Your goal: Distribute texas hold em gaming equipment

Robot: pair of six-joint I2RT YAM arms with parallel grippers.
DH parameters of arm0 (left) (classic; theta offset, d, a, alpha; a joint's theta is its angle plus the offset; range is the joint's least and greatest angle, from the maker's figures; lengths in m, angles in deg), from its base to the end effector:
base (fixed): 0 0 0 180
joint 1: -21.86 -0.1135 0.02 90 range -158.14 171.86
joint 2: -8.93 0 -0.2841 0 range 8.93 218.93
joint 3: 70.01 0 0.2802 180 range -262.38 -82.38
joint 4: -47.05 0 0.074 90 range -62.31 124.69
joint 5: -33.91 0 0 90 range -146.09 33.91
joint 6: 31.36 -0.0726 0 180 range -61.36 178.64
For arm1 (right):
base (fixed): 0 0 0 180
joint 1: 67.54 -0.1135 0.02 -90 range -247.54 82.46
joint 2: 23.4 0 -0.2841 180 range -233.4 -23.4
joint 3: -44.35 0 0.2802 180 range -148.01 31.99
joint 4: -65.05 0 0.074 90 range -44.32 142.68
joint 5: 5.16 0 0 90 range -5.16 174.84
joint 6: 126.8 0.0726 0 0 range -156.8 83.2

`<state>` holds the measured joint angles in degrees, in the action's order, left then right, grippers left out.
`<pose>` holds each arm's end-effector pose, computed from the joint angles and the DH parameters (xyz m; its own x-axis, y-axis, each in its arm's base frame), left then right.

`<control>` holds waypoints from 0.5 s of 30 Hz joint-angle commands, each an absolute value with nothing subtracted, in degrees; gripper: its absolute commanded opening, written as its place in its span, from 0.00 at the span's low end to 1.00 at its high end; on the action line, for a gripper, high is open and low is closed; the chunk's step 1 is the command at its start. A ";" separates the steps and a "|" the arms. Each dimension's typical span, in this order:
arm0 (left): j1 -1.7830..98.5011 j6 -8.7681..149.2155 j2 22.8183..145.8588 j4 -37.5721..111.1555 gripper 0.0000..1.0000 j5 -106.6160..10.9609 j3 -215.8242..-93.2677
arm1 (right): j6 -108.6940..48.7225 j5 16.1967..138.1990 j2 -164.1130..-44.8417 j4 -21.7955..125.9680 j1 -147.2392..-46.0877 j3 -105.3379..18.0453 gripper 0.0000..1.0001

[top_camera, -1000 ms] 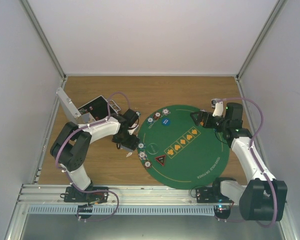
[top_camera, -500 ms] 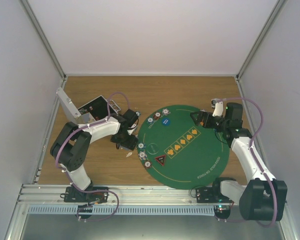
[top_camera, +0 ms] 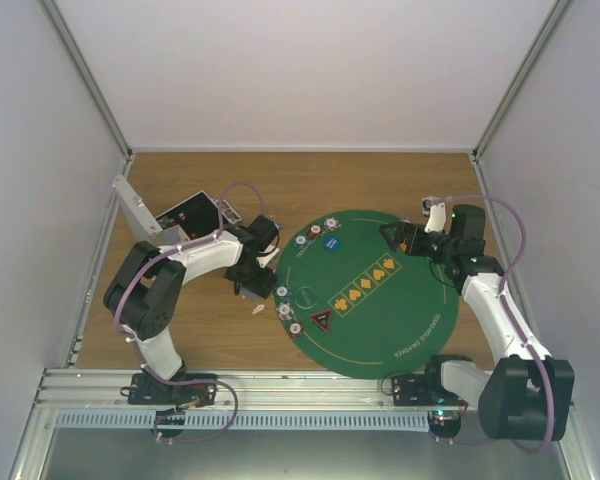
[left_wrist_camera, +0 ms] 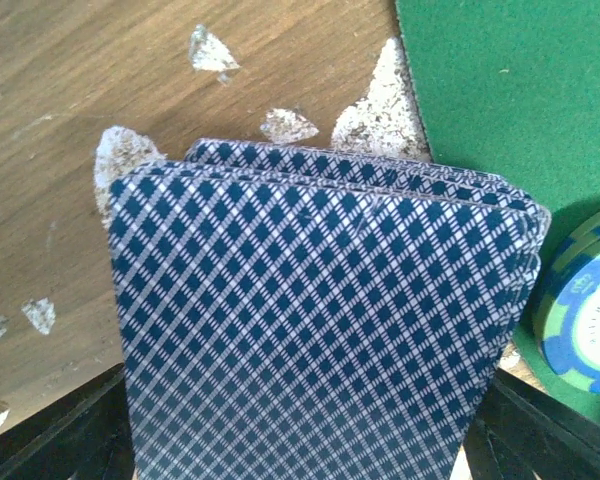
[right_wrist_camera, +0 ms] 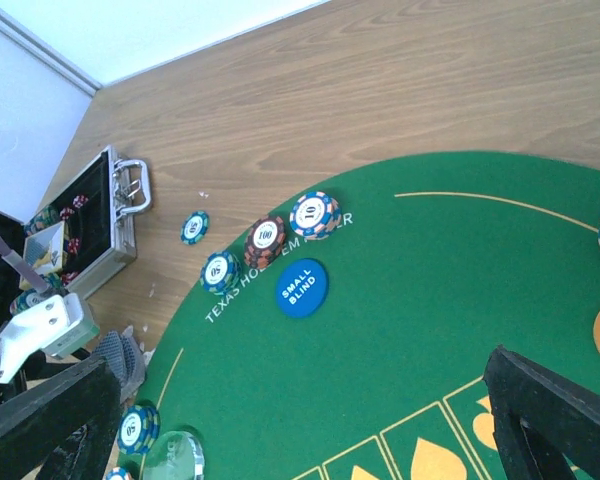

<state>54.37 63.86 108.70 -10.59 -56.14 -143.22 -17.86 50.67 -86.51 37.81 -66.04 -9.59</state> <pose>0.2814 -0.1793 0.1223 -0.8844 0.4558 -0.1007 0.4588 0.8885 -0.0083 0.2770 0.0335 0.2427 -0.7009 0.2870 -0.6530 -0.2143 0.7885 0.5765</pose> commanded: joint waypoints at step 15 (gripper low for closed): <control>54.16 61.85 110.12 -10.04 0.72 -57.25 -144.25 | -17.07 49.95 -88.26 40.11 -66.39 -11.90 1.00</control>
<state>54.31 62.06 109.66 -10.59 -56.34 -143.57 -17.82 50.38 -87.89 38.64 -66.04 -10.25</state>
